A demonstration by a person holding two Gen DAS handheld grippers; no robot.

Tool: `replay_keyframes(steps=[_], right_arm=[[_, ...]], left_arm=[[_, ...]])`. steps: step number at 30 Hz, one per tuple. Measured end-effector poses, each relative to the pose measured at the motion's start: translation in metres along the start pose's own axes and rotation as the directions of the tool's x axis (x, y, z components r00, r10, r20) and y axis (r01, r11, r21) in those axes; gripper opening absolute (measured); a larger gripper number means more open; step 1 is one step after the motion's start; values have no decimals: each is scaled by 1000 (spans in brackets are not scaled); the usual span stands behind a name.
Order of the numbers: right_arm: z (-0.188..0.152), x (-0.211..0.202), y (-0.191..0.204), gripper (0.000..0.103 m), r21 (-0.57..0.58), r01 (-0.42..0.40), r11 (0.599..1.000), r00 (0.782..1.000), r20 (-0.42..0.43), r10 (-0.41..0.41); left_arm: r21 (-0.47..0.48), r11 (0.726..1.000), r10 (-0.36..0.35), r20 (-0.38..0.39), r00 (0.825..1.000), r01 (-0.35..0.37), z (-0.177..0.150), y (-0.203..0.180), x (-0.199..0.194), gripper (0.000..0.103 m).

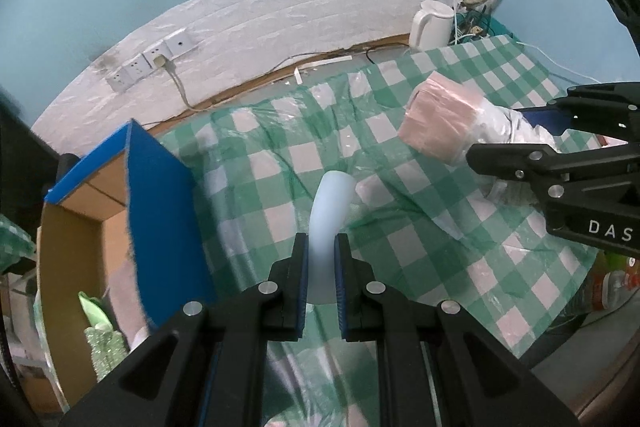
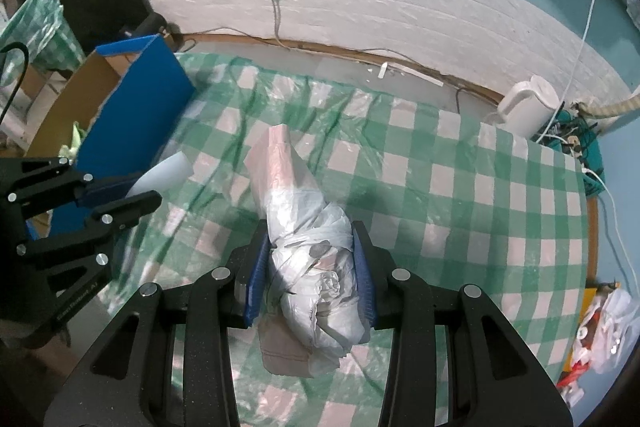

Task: Organize soft objects
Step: 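Lift and carry the bundle and white tube over the cardboard box with both grippers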

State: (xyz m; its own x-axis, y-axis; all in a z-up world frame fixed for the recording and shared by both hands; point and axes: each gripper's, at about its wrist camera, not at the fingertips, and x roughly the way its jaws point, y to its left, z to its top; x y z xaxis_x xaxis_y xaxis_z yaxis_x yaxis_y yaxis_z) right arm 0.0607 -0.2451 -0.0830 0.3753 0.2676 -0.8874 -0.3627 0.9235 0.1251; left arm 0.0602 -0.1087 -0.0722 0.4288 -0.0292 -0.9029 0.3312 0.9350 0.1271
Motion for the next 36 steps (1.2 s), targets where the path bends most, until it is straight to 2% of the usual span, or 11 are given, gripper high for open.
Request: replay_keyframes(steps=[15,24,36], right_arm=[[4,-20,42,39,-49,-49,998,998,24,50],[13,-21,69,39,-84,-75,994,997,27,77],[31,-15,122,39,-159,-107,982,994,17,111]], left_arm=[[-28,998,50,28,998,-49,-24,28,-32,12],[-38,997,71,40,997,-69,-36,44,-43,12],[-97,990,106,48,993,-101,-55,82,-55,12]])
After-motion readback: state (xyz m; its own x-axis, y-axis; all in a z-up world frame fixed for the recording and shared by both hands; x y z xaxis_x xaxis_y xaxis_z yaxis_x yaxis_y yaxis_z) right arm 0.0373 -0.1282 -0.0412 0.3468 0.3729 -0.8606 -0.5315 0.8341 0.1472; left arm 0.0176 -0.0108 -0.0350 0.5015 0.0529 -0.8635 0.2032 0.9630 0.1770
